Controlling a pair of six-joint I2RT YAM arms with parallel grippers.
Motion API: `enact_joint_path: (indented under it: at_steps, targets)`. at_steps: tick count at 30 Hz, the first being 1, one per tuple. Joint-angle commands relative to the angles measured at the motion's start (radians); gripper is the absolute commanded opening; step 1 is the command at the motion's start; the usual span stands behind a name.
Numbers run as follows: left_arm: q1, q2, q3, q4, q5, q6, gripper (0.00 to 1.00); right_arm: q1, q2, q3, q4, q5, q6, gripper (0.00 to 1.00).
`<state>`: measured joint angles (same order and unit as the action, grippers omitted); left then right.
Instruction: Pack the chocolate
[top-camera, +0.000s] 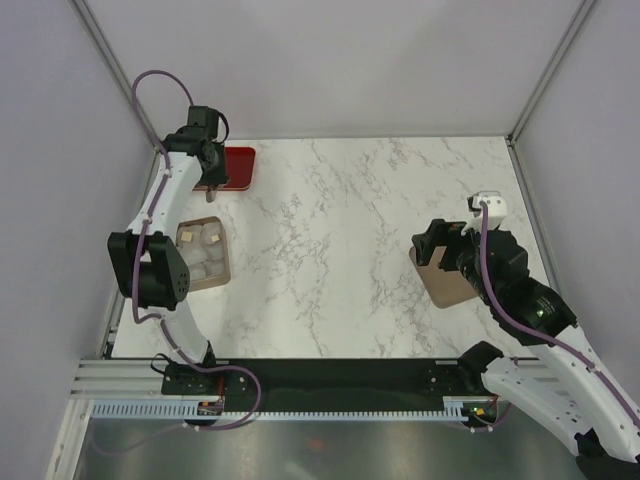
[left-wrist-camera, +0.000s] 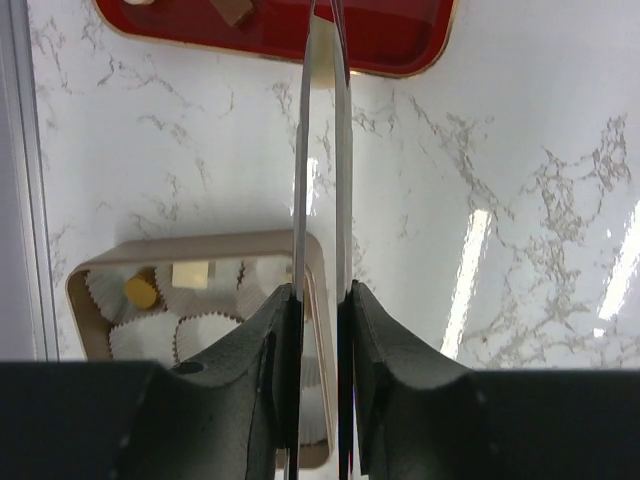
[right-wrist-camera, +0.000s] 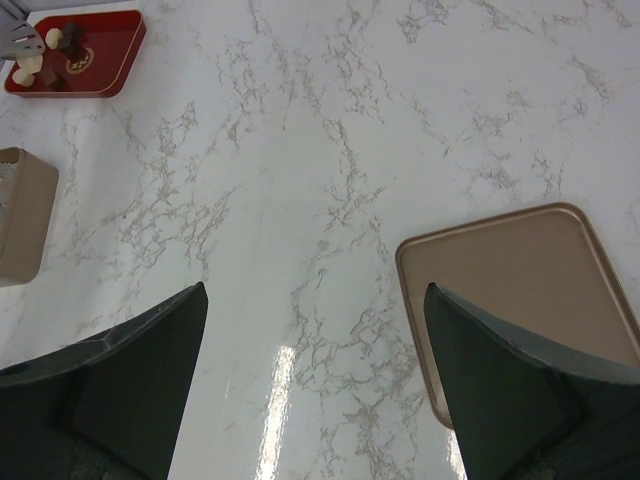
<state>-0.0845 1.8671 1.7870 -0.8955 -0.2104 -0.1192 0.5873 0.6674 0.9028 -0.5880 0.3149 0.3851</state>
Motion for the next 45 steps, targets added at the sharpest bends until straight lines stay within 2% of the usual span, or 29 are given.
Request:
enact_joint_path:
  at_steps: [1,12,19,26,35,45]
  targets:
    - [0.000,-0.135,-0.032,-0.077,-0.017,-0.042,0.31,0.003,-0.028,0.041,-0.027,0.000,-0.006,0.98]
    - [0.000,-0.432,-0.211,-0.261,-0.049,-0.086,0.31,0.003,-0.058,0.050,-0.050,-0.052,-0.005,0.98]
    - [0.000,-0.562,-0.420,-0.206,0.002,-0.175,0.31,0.003,-0.046,0.061,-0.052,-0.091,-0.005,0.98]
    - [0.002,-0.576,-0.483,-0.188,0.008,-0.240,0.31,0.003,-0.057,0.058,-0.059,-0.097,-0.003,0.98]
    - [0.002,-0.586,-0.574,-0.152,0.036,-0.254,0.32,0.005,-0.057,0.059,-0.062,-0.097,0.003,0.98]
    - [0.002,-0.580,-0.607,-0.134,0.028,-0.255,0.35,0.003,-0.043,0.064,-0.058,-0.108,0.008,0.98]
